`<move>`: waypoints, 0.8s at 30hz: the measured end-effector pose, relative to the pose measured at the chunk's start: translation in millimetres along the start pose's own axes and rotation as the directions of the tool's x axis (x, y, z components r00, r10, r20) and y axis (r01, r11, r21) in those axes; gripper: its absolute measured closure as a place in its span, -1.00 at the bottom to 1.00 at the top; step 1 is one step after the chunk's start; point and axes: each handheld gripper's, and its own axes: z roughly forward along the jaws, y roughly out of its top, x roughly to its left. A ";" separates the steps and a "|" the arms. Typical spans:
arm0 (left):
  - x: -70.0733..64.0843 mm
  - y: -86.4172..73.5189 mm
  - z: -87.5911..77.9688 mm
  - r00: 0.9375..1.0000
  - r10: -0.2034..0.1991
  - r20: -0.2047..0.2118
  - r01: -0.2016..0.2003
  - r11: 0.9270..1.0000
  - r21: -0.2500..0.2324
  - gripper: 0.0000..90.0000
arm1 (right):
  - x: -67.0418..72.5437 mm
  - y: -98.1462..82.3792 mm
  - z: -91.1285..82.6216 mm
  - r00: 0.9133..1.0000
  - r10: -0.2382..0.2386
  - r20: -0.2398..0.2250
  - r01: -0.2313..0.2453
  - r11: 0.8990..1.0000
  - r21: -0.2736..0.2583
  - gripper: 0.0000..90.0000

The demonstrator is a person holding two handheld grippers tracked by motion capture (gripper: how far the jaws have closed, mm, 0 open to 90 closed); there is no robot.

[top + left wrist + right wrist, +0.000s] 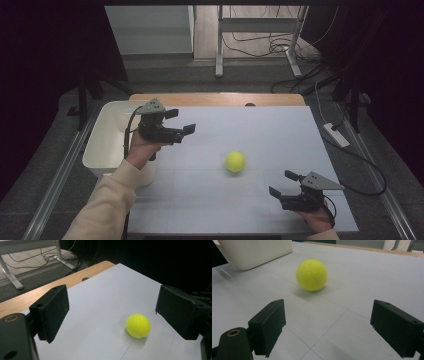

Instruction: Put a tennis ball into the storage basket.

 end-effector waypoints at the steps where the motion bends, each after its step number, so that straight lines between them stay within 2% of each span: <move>1: -0.8 -0.2 1.2 1.000 -0.002 0.001 0.002 1.000 0.003 -0.74 | 0.0 0.1 0.2 1.000 0.000 0.000 0.000 1.000 0.001 -0.72; 13: -3.6 -4.5 11.2 1.000 -0.006 0.013 0.005 0.999 0.032 -0.74 | -0.7 1.4 2.8 1.000 -0.002 -0.008 0.002 1.000 0.000 -0.72; 24: -10.4 -5.7 28.4 0.999 0.000 0.047 -0.003 0.999 0.054 -0.74 | -0.4 1.1 0.6 1.000 -0.002 -0.006 0.002 1.000 0.000 -0.72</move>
